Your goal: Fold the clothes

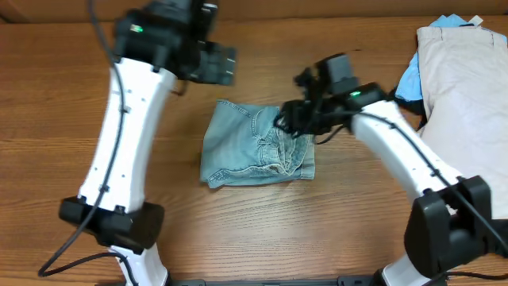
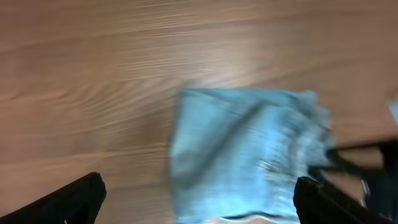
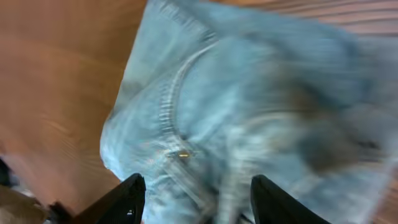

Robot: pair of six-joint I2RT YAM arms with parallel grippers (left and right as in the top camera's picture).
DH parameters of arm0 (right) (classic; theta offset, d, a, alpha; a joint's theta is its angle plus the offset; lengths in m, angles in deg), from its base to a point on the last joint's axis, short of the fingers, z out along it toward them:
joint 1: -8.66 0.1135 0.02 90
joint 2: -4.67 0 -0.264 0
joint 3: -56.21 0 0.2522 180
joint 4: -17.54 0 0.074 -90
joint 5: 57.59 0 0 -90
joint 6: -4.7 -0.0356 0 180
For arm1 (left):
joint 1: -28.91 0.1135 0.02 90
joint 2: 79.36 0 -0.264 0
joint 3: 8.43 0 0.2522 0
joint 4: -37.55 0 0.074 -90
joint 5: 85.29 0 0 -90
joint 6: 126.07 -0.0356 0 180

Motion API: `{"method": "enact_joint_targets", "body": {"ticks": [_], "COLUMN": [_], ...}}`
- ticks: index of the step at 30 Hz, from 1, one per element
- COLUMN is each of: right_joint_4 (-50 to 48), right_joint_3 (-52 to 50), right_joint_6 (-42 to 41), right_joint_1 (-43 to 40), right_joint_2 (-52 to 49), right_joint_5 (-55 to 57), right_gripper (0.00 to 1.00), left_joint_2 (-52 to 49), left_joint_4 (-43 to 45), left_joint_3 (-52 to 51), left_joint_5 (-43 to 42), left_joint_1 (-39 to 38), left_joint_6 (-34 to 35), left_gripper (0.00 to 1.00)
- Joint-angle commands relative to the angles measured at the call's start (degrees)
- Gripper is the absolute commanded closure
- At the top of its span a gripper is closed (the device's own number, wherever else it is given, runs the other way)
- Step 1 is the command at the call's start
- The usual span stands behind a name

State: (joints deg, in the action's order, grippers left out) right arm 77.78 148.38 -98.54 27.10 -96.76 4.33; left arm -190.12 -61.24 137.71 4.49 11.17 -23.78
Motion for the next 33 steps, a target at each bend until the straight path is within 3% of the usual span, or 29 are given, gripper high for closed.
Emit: {"method": "enact_joint_targets", "body": {"ticks": [1,6,13,21,27,33], "right_joint_4": [-1.6,1.0,9.7,10.3,12.6,17.2], "right_joint_3": [0.4,0.4,0.2,-0.3,5.8,16.8], "right_joint_6": [-3.5,-3.6,-6.4,-7.8,-5.6,-5.7], "right_joint_1": [8.8,13.2,11.2,6.2,3.8,-2.2], "right_joint_2": [-1.2,-4.5,-10.9,-12.0,-8.2,-0.8], "right_joint_5": [14.5,24.9,33.7,31.2,22.0,20.9], "right_gripper": [0.43,0.43,0.43,0.42,0.28,0.16], "left_joint_2": [-0.6,-0.6,-2.4,-4.9,-5.1,-5.1], "left_joint_4": [-0.4,-0.4,-1.1,-0.8,0.4,-0.3], "left_joint_3": [0.0,0.0,-0.5,-5.1,-8.7,-10.3], "left_joint_5": [1.7,1.7,1.7,1.7,-2.0,-5.7], "left_joint_1": [6.4,7.7,6.1,2.9,0.0,-4.9], "left_joint_6": [0.6,0.3,0.1,-0.7,-5.0,-9.5], "left_gripper": [0.00,0.00,0.00,0.00,0.00,0.00]}}
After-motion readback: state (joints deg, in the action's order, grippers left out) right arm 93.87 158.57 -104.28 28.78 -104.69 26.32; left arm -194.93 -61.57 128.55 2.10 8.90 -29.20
